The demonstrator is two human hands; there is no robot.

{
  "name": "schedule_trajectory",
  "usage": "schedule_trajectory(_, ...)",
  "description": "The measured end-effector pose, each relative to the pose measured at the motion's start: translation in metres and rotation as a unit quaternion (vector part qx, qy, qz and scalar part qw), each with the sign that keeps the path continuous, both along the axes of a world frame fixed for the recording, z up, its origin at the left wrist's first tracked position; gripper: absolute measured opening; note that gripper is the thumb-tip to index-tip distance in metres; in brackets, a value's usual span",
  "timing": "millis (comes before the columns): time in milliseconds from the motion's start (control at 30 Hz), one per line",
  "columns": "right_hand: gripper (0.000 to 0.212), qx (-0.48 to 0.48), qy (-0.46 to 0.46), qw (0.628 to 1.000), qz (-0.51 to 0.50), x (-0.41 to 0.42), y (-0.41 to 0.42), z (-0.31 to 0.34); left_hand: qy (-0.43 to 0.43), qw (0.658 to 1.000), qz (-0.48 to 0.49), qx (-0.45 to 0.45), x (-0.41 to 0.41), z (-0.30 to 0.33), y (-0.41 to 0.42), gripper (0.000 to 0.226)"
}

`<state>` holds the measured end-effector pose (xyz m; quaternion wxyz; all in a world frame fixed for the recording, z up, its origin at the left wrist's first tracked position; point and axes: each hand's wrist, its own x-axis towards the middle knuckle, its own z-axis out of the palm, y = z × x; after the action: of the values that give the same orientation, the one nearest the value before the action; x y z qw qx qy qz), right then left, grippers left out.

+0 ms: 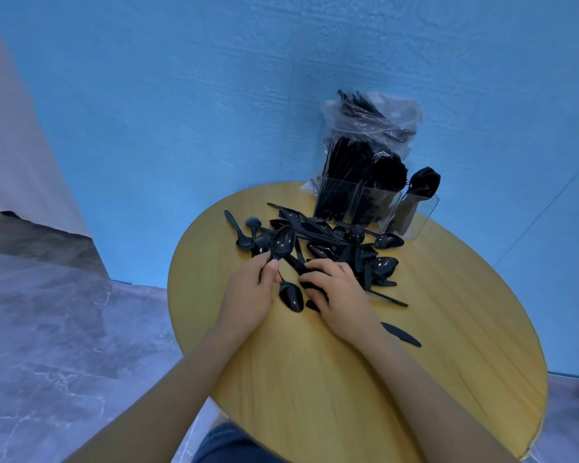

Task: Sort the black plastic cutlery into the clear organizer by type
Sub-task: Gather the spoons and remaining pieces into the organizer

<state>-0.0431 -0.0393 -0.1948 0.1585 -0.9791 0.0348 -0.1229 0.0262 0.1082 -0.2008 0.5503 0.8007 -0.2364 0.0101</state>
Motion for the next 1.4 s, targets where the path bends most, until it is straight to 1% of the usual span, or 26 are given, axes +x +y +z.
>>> schedule_trajectory(100,0.028,0.0,-0.04,0.999,-0.009,0.0,-0.004,-0.005,-0.02,1.0,-0.007,0.002,-0.001,-0.001,-0.004,0.031)
schedule_trajectory(200,0.025,0.008,-0.099,0.995,-0.008,0.003,-0.003,-0.009,-0.024,1.0,0.001,-0.019,0.0,-0.004,-0.003,0.031)
schedule_trajectory(267,0.025,0.019,-0.137,0.99,-0.008,0.003,-0.004,-0.01,-0.034,0.999,-0.002,-0.009,0.001,-0.005,-0.003,0.029)
schedule_trajectory(367,0.027,0.032,-0.155,0.987,-0.012,0.002,-0.006,-0.01,-0.054,0.998,-0.013,0.018,0.0,-0.007,-0.005,0.028)
schedule_trajectory(500,0.03,0.033,-0.198,0.98,-0.015,0.0,-0.011,-0.011,-0.051,0.999,-0.004,0.015,0.0,-0.007,-0.005,0.026)
schedule_trajectory(633,0.026,0.044,-0.247,0.968,-0.03,-0.002,-0.015,-0.006,-0.063,0.998,0.003,0.0,-0.002,-0.004,-0.005,0.02)
schedule_trajectory(767,0.021,0.034,-0.272,0.961,-0.024,-0.001,-0.017,0.0,-0.074,0.997,0.015,-0.013,-0.002,-0.005,-0.003,0.02)
schedule_trajectory(833,0.019,0.079,-0.288,0.954,-0.031,-0.001,-0.018,0.007,-0.076,0.997,0.017,-0.013,-0.003,-0.004,-0.004,0.017)
schedule_trajectory(933,0.019,0.224,-0.279,0.931,-0.069,-0.001,-0.02,0.021,-0.074,0.997,0.014,-0.009,-0.004,-0.002,-0.005,0.013)
schedule_trajectory(967,0.019,0.253,-0.278,0.923,-0.079,-0.001,-0.021,0.024,-0.076,0.997,0.013,-0.009,-0.004,-0.002,-0.005,0.014)
schedule_trajectory(1033,0.019,0.277,-0.287,0.913,-0.088,0.0,-0.024,0.028,-0.086,0.996,0.012,-0.011,-0.004,-0.003,-0.005,0.015)
schedule_trajectory(1133,0.019,0.289,-0.322,0.897,-0.091,0.0,-0.027,0.035,-0.09,0.996,0.018,-0.02,-0.004,-0.003,-0.004,0.016)
schedule_trajectory(1233,0.018,0.273,-0.369,0.886,-0.072,0.0,-0.031,0.047,-0.099,0.994,0.039,-0.035,-0.003,-0.002,-0.004,0.018)
schedule_trajectory(1300,0.019,0.246,-0.38,0.891,-0.042,0.002,-0.032,0.054,-0.105,0.993,0.046,-0.034,-0.003,-0.002,-0.004,0.019)
schedule_trajectory(1400,0.017,0.209,-0.357,0.91,0.004,0.011,-0.026,0.058,-0.095,0.994,0.036,-0.045,-0.005,-0.002,-0.004,0.018)
